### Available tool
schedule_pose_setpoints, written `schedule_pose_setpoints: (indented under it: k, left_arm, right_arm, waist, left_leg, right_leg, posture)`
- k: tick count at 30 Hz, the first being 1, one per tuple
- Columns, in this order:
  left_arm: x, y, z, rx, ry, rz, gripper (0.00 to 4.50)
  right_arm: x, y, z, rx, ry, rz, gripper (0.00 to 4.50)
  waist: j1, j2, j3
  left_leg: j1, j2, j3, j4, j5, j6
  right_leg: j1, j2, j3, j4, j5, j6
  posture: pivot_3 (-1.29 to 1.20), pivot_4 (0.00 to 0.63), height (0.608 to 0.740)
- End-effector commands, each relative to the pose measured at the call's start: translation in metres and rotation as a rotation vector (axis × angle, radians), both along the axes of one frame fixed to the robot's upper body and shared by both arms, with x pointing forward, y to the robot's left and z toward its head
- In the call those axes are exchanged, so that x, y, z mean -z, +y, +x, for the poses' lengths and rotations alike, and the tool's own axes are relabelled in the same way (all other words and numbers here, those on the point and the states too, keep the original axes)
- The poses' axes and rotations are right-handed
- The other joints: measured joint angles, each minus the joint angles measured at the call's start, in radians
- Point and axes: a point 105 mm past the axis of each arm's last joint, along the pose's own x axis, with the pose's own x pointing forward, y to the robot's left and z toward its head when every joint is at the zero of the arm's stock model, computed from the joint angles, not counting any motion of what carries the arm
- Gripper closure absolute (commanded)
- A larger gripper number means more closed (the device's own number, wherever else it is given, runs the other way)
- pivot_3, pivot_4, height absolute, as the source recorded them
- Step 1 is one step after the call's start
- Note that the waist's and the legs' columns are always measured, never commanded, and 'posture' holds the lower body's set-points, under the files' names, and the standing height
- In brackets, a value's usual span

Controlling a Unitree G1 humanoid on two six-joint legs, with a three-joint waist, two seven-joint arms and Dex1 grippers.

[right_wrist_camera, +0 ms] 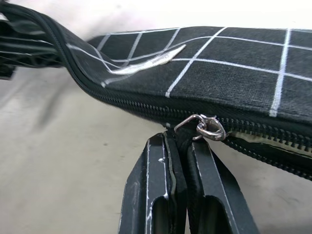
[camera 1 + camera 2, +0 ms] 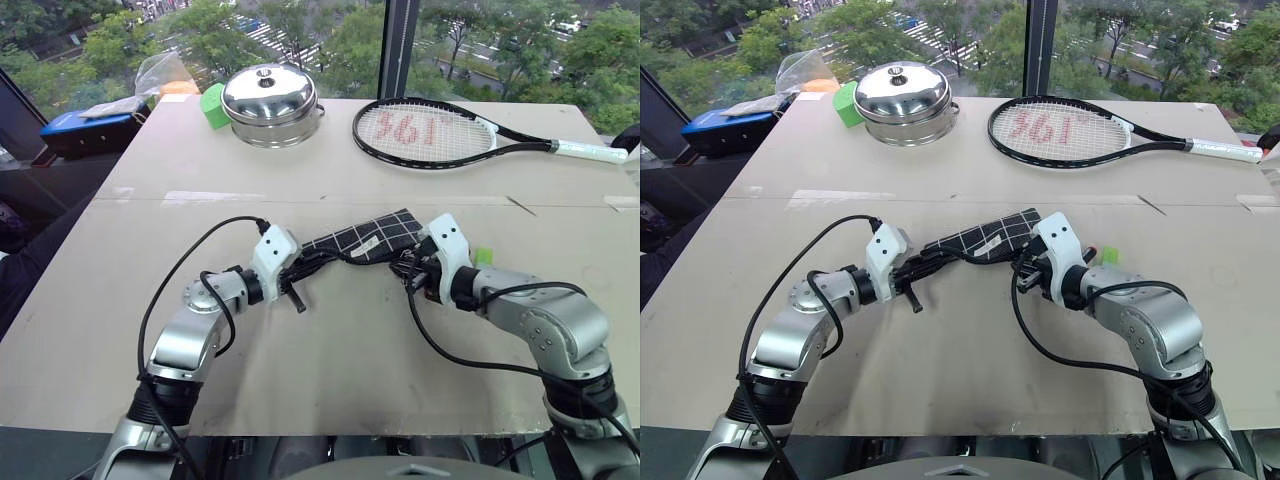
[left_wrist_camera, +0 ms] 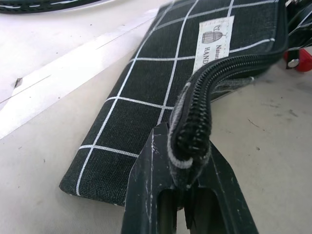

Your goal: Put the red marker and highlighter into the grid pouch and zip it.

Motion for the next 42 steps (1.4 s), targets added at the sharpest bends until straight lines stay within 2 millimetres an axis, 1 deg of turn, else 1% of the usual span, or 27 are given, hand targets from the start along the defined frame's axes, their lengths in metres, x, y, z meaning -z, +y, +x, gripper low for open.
schedule_pose_setpoints:
  k: [1, 4, 8, 11, 17, 23, 29, 36, 42]
  left_arm:
    - [-0.019, -0.004, 0.0, 0.003, -0.058, -0.035, 4.5]
    - [-0.021, -0.003, 0.002, -0.016, -0.048, -0.049, 4.5]
    - [-0.02, -0.007, 0.001, -0.013, -0.053, -0.034, 4.5]
    - [-0.02, -0.009, 0.001, -0.014, -0.054, -0.032, 4.5]
    - [-0.024, -0.007, 0.003, -0.045, -0.045, -0.052, 4.5]
    - [-0.025, -0.011, 0.001, -0.046, -0.046, -0.051, 4.5]
    - [-0.025, -0.007, 0.003, -0.06, -0.055, -0.02, 4.5]
    - [-0.025, -0.008, 0.006, -0.078, -0.081, 0.01, 4.5]
    - [-0.025, -0.014, 0.006, -0.071, -0.086, 0.011, 4.5]
  right_arm:
    - [-0.01, 0.004, 0.001, -0.023, -0.048, 0.004, 4.47]
    - [-0.011, 0.008, 0.001, -0.039, -0.047, 0.008, 4.47]
    - [-0.015, 0.026, -0.002, -0.104, -0.052, 0.031, 4.47]
    - [-0.014, 0.03, -0.002, -0.11, -0.051, 0.029, 4.47]
    - [-0.009, 0.019, 0.006, -0.061, -0.051, -0.006, 4.47]
    - [-0.014, 0.024, 0.007, -0.069, -0.059, 0.018, 4.47]
    - [-0.016, 0.013, 0.009, -0.031, -0.052, 0.033, 4.47]
    - [-0.02, 0.0, 0.014, 0.036, -0.032, 0.067, 4.47]
    - [-0.021, 0.002, 0.013, 0.035, -0.027, 0.068, 4.47]
  waist:
    - [0.0, 0.0, 0.0]
    - [-0.001, 0.0, 0.0]
    - [-0.001, 0.0, 0.0]
    - [0.0, 0.0, 0.0]
    - [0.0, 0.0, 0.0]
    - [0.0, 0.0, 0.0]
    - [0.0, 0.0, 0.0]
    - [0.0, 0.0, 0.0]
    - [0.001, 0.0, 0.0]
  left_leg:
    - [0.0, 0.0, 0.0, 0.0, 0.0, 0.0]
    - [0.0, 0.0, 0.0, 0.0, 0.0, 0.0]
    - [0.0, 0.0, 0.0, 0.0, 0.0, 0.0]
    - [0.0, 0.0, 0.0, 0.0, 0.0, 0.0]
    - [0.0, 0.0, 0.0, 0.0, 0.0, 0.0]
    - [0.0, 0.0, 0.0, 0.0, 0.0, 0.0]
    - [0.0, 0.0, 0.0, 0.0, 0.0, 0.0]
    - [0.0, 0.0, 0.0, 0.0, 0.0, 0.0]
    - [0.0, 0.0, 0.0, 0.0, 0.0, 0.0]
  right_leg:
    - [0.0, 0.0, 0.0, 0.0, 0.0, 0.0]
    - [0.0, 0.0, 0.0, 0.0, 0.0, 0.0]
    - [0.0, 0.0, 0.0, 0.0, 0.0, 0.0]
    - [0.0, 0.0, 0.0, 0.0, 0.0, 0.0]
    - [0.0, 0.0, 0.0, 0.0, 0.0, 0.0]
    - [0.0, 0.0, 0.0, 0.0, 0.001, 0.002]
    - [0.0, 0.0, 0.0, 0.0, 0.001, 0.002]
    - [0.0, 0.0, 0.0, 0.0, 0.002, 0.003]
    - [0.0, 0.0, 0.0, 0.0, 0.001, 0.002]
  posture:
    - [0.0, 0.15, 0.74]
    - [0.0, 0.15, 0.74]
    - [0.0, 0.15, 0.74]
    - [0.0, 0.15, 0.74]
    - [0.0, 0.15, 0.74]
    - [0.0, 0.15, 0.74]
    - [0.0, 0.15, 0.74]
    - [0.0, 0.15, 0.74]
    - [0.0, 0.15, 0.74]
